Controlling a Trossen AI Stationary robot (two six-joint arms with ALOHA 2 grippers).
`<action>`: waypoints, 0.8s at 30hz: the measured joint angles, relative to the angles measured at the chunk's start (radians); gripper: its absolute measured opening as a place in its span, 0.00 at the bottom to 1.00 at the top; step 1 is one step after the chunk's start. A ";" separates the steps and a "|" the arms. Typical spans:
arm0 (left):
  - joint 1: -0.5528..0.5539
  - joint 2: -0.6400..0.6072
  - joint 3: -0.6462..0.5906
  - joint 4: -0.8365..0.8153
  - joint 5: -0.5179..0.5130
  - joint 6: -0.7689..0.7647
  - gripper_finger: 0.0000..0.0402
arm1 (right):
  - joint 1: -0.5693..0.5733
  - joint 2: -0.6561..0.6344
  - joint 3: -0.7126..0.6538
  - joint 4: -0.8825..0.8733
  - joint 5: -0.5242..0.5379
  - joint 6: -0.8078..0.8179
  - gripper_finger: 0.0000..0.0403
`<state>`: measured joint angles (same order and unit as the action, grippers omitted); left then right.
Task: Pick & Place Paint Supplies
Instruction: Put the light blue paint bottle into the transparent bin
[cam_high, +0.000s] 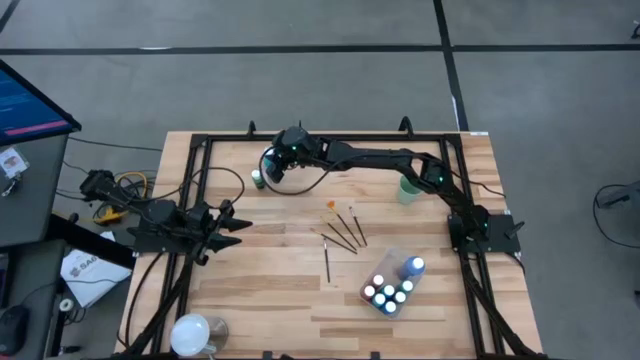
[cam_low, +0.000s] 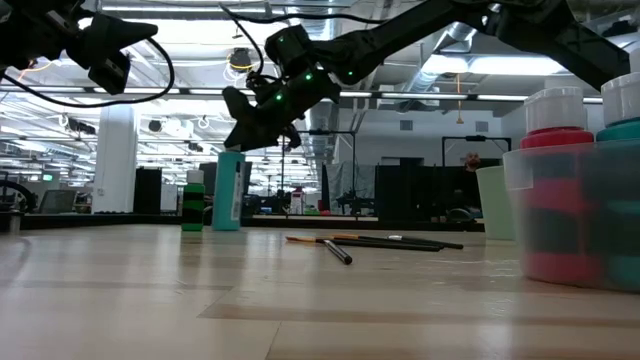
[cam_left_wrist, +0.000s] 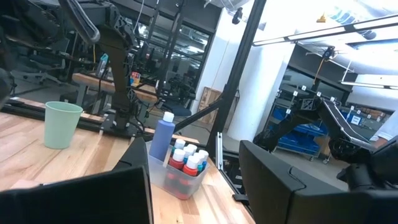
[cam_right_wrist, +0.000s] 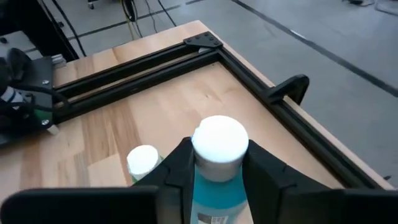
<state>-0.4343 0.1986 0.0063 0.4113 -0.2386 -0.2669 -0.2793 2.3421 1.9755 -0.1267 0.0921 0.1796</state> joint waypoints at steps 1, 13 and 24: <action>0.000 0.000 0.000 0.000 0.000 0.000 0.33 | 0.000 -0.002 0.000 0.000 -0.010 0.001 0.23; 0.000 0.000 0.000 0.003 0.000 0.000 0.33 | -0.007 -0.207 -0.003 -0.113 -0.021 -0.021 0.23; 0.000 0.000 0.000 0.003 0.000 0.000 0.33 | 0.065 -0.585 -0.002 -0.467 0.029 -0.100 0.23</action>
<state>-0.4343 0.1984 0.0063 0.4141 -0.2386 -0.2672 -0.2148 1.7572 1.9739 -0.5933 0.1208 0.0792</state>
